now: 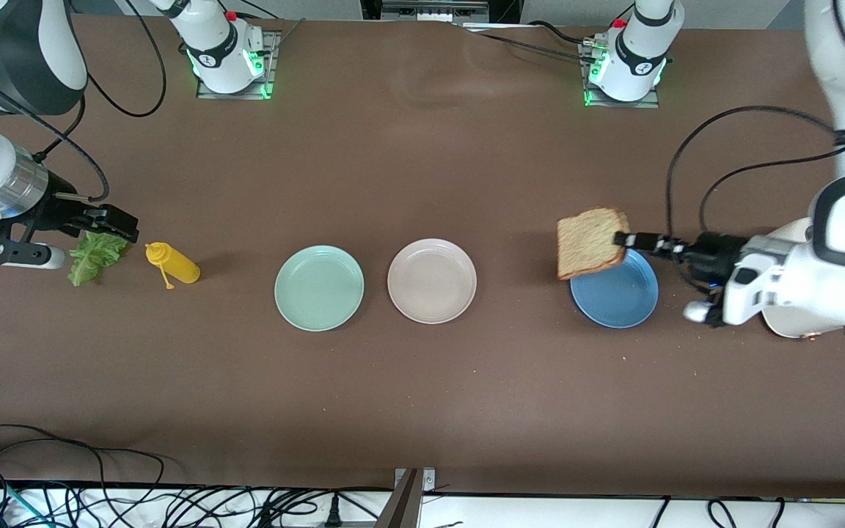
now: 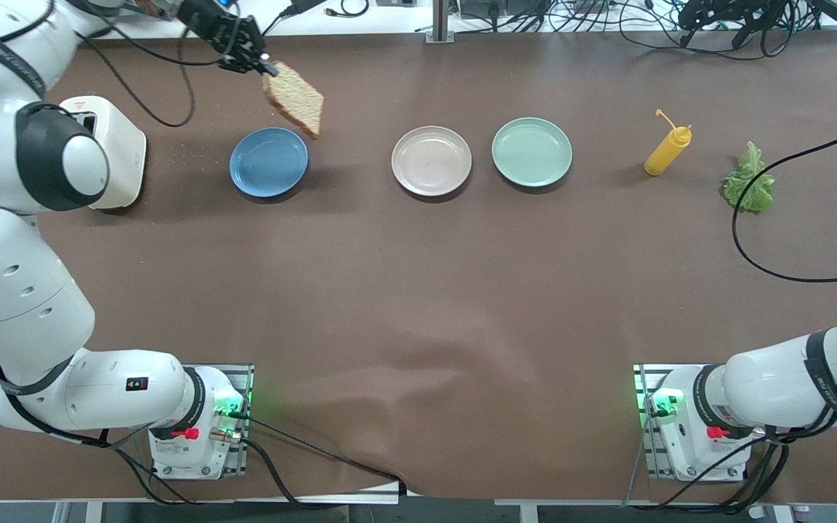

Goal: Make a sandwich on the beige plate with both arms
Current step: 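Carry the bread slice with the left gripper over the beige plate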

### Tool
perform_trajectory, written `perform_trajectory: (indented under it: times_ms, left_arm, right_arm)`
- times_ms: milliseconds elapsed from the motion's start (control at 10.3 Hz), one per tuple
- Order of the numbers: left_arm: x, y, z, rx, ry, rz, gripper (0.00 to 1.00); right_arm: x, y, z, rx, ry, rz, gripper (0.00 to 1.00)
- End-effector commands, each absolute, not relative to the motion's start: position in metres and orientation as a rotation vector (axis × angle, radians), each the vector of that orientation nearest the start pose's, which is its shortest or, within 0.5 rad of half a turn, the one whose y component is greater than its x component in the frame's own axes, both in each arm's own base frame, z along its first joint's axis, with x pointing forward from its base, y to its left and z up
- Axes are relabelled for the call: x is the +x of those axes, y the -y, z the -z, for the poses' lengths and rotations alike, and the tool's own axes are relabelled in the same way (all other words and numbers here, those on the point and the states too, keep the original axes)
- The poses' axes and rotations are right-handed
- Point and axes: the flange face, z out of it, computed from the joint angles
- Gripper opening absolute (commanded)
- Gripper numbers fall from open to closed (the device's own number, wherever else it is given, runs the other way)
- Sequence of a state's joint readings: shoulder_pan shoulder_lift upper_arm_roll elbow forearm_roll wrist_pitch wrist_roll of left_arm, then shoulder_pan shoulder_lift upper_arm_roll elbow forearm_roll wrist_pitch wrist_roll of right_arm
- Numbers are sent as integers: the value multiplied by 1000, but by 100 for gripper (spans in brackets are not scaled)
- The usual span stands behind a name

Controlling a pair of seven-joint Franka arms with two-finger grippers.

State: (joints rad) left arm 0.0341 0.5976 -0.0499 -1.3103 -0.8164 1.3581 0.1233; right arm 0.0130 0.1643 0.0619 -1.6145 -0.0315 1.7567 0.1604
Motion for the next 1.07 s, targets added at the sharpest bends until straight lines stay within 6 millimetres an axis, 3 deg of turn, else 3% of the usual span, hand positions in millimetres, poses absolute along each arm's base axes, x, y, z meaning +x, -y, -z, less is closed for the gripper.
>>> perform_trajectory:
  times_ms: [0, 388, 678, 775, 969]
  left_arm:
    - [680, 130, -389, 2107, 75, 526, 0]
    - [681, 173, -360, 2025, 60, 539, 0]
    - [686, 187, -356, 2015, 18, 491, 0]
    - [682, 212, -347, 2013, 2, 479, 0]
    - [681, 238, -325, 2013, -76, 427, 0]
  right_arm:
    - [610, -41, -528, -3144, -149, -39, 100]
    - [610, -39, -528, -3143, -147, -40, 100]
    - [610, -39, -528, -3145, -149, -39, 100]
    - [610, -39, -528, -3144, -151, -39, 100]
    - [610, -39, -528, -3144, -151, -39, 100]
